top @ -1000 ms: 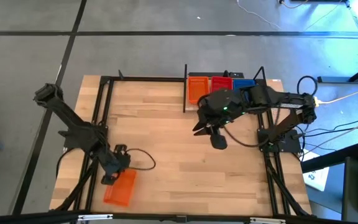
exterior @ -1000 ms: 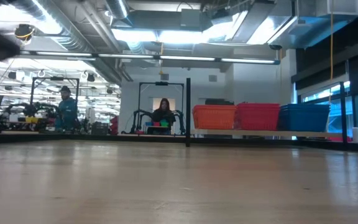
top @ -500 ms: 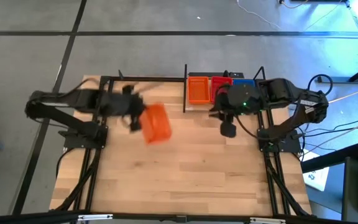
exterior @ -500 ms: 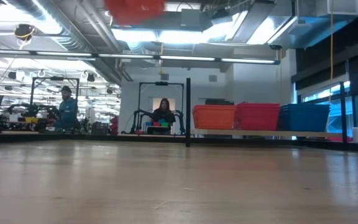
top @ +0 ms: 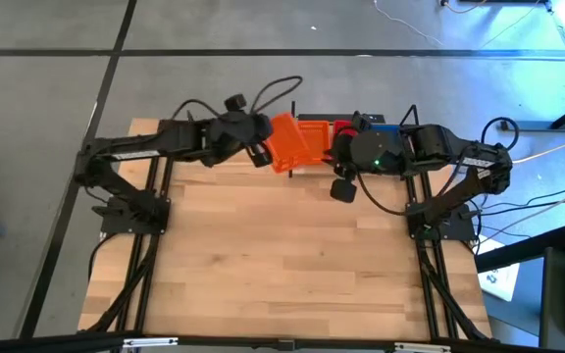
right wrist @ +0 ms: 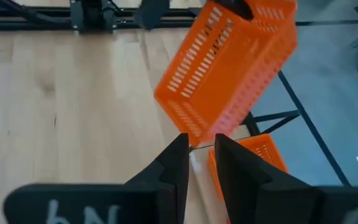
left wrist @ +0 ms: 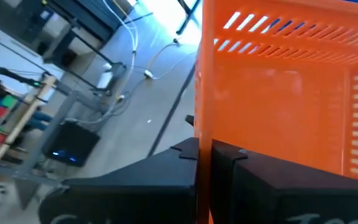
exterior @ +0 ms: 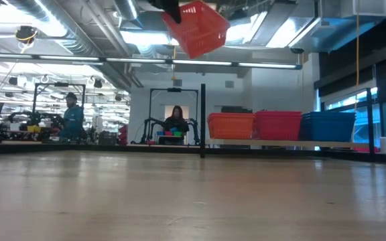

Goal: Stack baskets on shelf by color
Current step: Stack the right orange basket on top of the stacked orange baskets on the shelf

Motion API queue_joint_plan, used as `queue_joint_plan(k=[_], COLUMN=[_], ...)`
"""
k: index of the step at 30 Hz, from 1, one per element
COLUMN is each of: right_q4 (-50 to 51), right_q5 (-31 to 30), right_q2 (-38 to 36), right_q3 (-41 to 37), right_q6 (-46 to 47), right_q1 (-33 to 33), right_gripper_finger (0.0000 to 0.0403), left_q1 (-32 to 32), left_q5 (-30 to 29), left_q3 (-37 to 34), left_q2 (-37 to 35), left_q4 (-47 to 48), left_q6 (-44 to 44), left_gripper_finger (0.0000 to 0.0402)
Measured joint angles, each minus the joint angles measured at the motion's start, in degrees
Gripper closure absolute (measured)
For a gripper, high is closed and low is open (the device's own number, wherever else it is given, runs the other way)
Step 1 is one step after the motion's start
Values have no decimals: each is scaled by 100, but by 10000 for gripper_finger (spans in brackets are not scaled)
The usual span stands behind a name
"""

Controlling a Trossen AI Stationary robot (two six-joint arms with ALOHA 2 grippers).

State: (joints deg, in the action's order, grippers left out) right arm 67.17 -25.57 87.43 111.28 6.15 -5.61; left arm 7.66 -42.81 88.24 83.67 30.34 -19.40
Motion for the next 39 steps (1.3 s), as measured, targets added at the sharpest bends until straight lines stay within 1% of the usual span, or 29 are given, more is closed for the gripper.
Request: queue_joint_plan(k=[4,6,11,13,16,18,20,23,28,34,37,39], right_q4=[-69,-133,-143,-152,-164,-169,-178,-275,-644,-697,-756,-767], right_q5=[-33,-66,-93,-133,-140,-139,-137,-170,-217,-688,-1069,-1153], right_q2=[115,188,418,454,451,451,451,477,486,488,488,486], right_q3=[4,4,2,2,4,3,2,3,3,4,4,4], right_q6=[168,232,-67,-45,-62,-51,-21,-38,-52,24,540,726], right_q1=[83,146,245,254,278,282,282,292,310,312,350,398], right_gripper_finger=[324,324,327,342,385,396,386,361,308,248,237,235], left_q1=[-94,-134,-239,-249,-243,-243,-243,-245,-243,-243,-245,-248], left_q5=[-249,-284,-423,-486,-500,-505,-504,-503,-503,-499,-498,-498], left_q3=[276,413,473,473,473,473,471,471,471,471,471,471], left_q2=[194,219,255,255,255,255,255,255,255,255,255,253], left_q4=[-41,-58,-141,-143,-141,-141,-139,-139,-135,-131,-131,-131], left_q6=[-88,-91,-377,-437,-509,-517,-520,-518,-520,-518,-516,-514], left_gripper_finger=[401,401,401,401,402,402,402,401,401,401,401,401])
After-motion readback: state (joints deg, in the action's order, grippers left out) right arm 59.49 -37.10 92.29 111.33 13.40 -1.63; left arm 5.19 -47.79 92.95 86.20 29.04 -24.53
